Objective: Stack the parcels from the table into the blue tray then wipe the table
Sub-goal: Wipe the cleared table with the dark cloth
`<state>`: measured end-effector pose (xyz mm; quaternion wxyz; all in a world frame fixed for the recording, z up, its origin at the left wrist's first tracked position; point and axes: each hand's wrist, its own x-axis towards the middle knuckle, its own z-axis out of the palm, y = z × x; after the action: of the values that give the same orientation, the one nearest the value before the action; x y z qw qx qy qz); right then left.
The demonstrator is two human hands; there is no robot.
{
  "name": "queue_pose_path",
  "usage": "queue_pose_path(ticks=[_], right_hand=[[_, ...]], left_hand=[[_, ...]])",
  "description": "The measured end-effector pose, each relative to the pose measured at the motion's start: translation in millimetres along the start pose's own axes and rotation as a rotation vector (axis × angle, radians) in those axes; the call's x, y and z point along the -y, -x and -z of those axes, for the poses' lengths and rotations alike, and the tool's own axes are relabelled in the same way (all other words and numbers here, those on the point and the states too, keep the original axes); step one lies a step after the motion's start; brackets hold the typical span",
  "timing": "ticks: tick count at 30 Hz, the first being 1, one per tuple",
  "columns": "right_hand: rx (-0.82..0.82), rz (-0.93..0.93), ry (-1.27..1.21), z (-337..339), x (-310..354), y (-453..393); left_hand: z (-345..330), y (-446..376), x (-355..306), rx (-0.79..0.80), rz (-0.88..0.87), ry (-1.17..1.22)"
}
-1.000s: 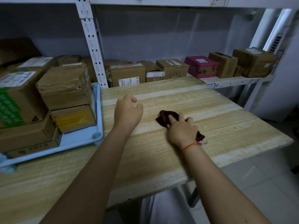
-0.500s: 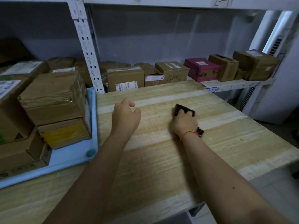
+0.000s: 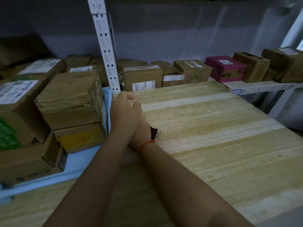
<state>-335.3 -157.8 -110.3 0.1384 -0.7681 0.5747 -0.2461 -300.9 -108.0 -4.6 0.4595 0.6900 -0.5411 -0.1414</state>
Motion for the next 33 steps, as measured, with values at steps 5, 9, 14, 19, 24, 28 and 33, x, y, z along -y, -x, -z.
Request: queue_pose_path(ticks=[5, 9, 14, 19, 24, 28, 33], right_hand=[[-0.054, -0.054, 0.226, 12, -36, -48], [-0.045, -0.241, 0.325, 34, -88, -79], [-0.097, -0.438, 0.286, 65, -142, -99], [-0.357, -0.547, 0.065, 90, -170, -130], [-0.26, -0.7, 0.085, 99, -191, -163], [-0.057, -0.562, 0.236, 80, -186, -179], [0.089, -0.299, 0.177, 63, -155, -199]], left_hand=[[-7, -17, -2, 0.009, 0.035, -0.007], [-20, -31, -4, 0.043, 0.034, -0.016], [-34, -43, -1, 0.121, 0.064, -0.018], [-40, -56, 6, 0.188, 0.095, -0.04], [-42, -65, 9, 0.213, 0.109, -0.064], [-43, -70, 13, 0.217, 0.125, -0.066], [-43, -68, 18, 0.213, 0.149, -0.056]])
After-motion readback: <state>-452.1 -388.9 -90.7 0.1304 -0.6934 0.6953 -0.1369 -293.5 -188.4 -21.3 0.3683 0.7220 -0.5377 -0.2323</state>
